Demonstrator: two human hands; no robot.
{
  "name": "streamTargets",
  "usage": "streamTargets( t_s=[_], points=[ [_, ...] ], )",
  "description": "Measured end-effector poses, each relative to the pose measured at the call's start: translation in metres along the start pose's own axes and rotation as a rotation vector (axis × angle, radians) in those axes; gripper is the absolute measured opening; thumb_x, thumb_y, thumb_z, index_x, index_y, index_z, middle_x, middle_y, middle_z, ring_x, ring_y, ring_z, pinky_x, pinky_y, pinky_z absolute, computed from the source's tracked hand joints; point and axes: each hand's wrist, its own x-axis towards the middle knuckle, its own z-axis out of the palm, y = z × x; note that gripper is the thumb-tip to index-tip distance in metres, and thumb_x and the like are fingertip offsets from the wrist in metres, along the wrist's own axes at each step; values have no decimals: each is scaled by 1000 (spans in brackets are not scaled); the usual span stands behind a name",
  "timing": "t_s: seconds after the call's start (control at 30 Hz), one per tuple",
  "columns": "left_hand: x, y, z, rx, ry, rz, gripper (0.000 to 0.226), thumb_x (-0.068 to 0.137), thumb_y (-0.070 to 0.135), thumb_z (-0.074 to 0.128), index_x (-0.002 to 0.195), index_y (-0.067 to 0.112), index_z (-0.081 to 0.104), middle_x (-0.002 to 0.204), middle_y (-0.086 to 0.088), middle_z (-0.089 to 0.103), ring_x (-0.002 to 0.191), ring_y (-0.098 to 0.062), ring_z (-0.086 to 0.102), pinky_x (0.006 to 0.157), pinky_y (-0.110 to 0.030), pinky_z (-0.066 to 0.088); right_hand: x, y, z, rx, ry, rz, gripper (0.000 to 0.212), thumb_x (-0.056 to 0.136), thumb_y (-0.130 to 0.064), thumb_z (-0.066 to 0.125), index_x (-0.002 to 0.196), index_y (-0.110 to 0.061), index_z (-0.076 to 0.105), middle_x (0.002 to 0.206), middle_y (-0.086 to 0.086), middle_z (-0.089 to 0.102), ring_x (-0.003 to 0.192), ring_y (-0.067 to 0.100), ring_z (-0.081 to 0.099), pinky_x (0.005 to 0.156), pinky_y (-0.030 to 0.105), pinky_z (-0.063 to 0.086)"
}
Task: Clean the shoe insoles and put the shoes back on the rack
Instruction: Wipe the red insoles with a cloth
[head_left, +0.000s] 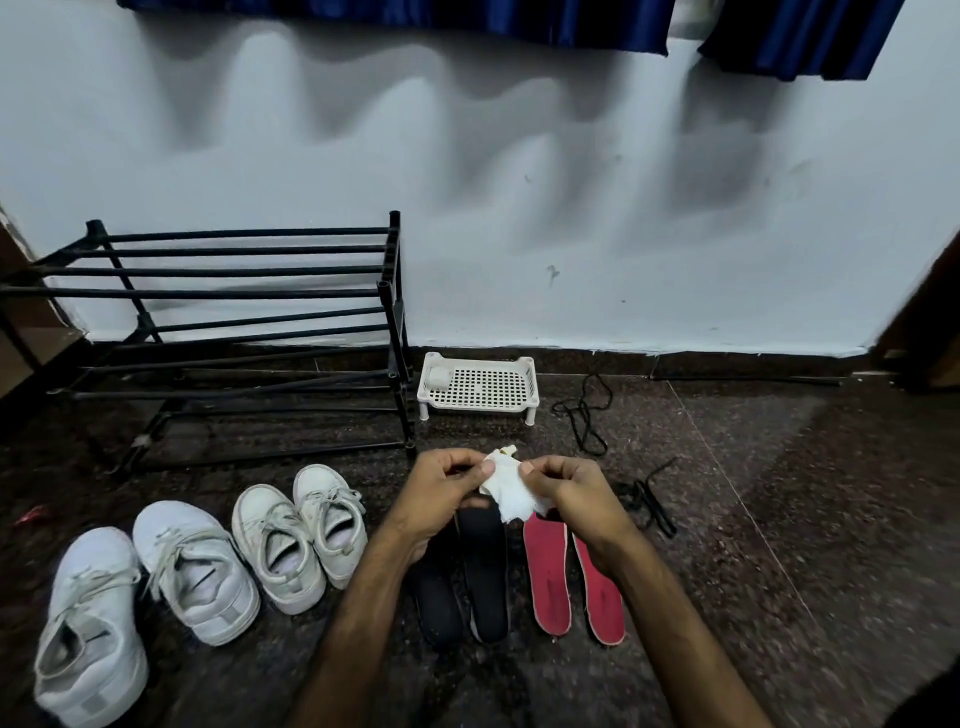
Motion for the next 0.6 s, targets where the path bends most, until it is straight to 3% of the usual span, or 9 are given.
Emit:
streamTargets(
  t_s=[0.13, 0.23, 0.4, 0.47, 0.6],
  points=[
    [2, 2, 10, -11, 2, -8, 12, 93, 11, 59, 92, 2, 67, 78, -7, 69, 69, -12, 66, 61, -25, 58, 1, 3, 3, 103, 113, 43, 27, 93, -24, 62, 80, -1, 69, 74, 12, 69, 64, 17, 59, 60, 27, 48],
    [6, 1, 19, -24, 116, 15, 15, 94, 13, 58, 96, -1, 64, 77, -14, 67, 54, -13, 61, 50, -23, 54, 0, 6, 5, 342, 104, 195, 27, 89, -29, 67, 98, -3, 68, 84, 11, 72, 71, 17, 67, 61, 28, 57],
    [17, 2, 25, 88, 193, 85, 11, 94, 13, 59, 90, 4, 65, 65, -7, 61, 43, -7, 49, 38, -20, 43, 6, 7, -1, 399, 136, 267, 16, 83, -6, 71, 99, -4, 68, 74, 4, 71, 62, 10, 65, 59, 22, 58],
    [24, 4, 22, 63, 220, 79, 10, 93, 13, 61, 89, 6, 65, 59, -4, 59, 42, -7, 47, 37, -19, 41, 19, 2, -1, 398, 159, 274, 11, 84, -4, 69, 95, -5, 68, 77, 6, 72, 63, 10, 66, 60, 22, 59],
    [45, 9, 7, -26, 282, 46, 7, 90, 15, 65, 89, 9, 67, 57, -2, 58, 43, -6, 48, 39, -19, 45, 52, -10, 6, 472, 152, 288, 21, 83, 1, 69, 103, 3, 66, 89, 13, 71, 60, 12, 68, 52, 21, 56]
  ],
)
